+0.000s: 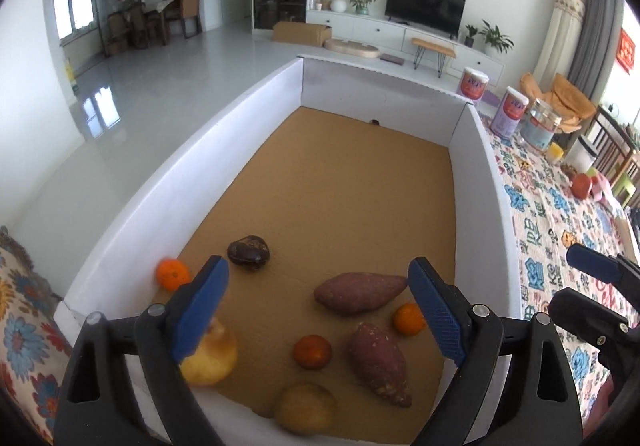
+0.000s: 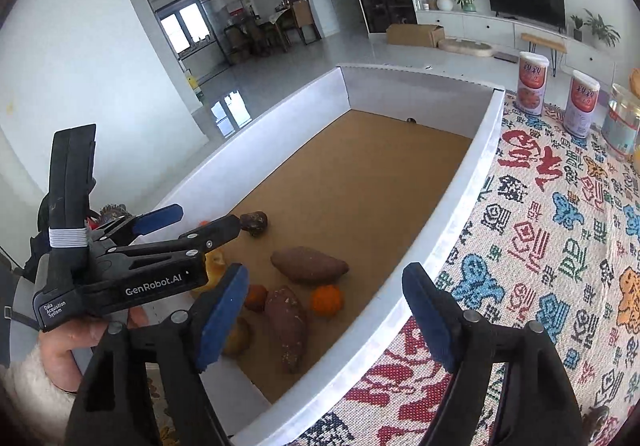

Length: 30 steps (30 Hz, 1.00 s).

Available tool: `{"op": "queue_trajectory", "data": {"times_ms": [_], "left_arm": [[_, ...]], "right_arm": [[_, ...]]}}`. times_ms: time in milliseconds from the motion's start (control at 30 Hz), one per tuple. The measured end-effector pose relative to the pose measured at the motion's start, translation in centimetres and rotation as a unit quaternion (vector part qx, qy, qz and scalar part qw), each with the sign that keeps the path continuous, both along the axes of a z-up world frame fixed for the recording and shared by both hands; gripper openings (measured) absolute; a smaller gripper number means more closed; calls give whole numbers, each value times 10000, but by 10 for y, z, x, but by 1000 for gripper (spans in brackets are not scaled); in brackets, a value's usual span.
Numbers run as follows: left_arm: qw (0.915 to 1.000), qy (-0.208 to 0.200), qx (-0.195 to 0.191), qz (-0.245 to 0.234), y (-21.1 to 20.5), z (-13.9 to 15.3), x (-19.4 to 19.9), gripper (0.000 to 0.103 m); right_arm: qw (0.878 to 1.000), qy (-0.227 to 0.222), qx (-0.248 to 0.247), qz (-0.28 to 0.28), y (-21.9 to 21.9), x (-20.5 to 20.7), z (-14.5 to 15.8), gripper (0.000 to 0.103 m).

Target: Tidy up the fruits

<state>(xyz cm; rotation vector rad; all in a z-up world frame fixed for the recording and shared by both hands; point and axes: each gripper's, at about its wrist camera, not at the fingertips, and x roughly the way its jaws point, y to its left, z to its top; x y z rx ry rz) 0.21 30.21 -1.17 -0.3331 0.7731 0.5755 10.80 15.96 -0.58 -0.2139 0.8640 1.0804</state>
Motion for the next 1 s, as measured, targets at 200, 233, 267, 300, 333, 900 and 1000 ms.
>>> {"op": "queue_trajectory", "data": {"times_ms": [200, 233, 267, 300, 333, 900, 1000], "left_arm": [[9955, -386, 28, -863, -68, 20, 13, 94], [9935, -465, -8, -1041, -81, 23, 15, 94], [9908, -540, -38, -1238, -96, 26, 18, 94], [9876, -605, -63, -1447, -111, 28, 21, 94], [9838, -660, -87, -1667, -127, 29, 24, 95], [9049, 417, 754, -4169, -361, -96, 155, 92], [9044, 429, 656, -4194, -361, -101, 158, 80]], "right_arm": [[9859, -1104, -110, -1252, -128, 39, -1, 99], [9800, -1232, -218, -1546, -156, 48, -9, 99], [9723, -1289, -358, -1914, -188, 65, -16, 99], [9646, -1255, -497, -2266, -219, 79, -27, 99], [9541, -1135, -649, -2694, -253, 97, -39, 99], [8741, 105, -1592, -4588, -408, 151, -108, 103], [8737, 77, -1604, -4592, -407, 151, -108, 103]]}}
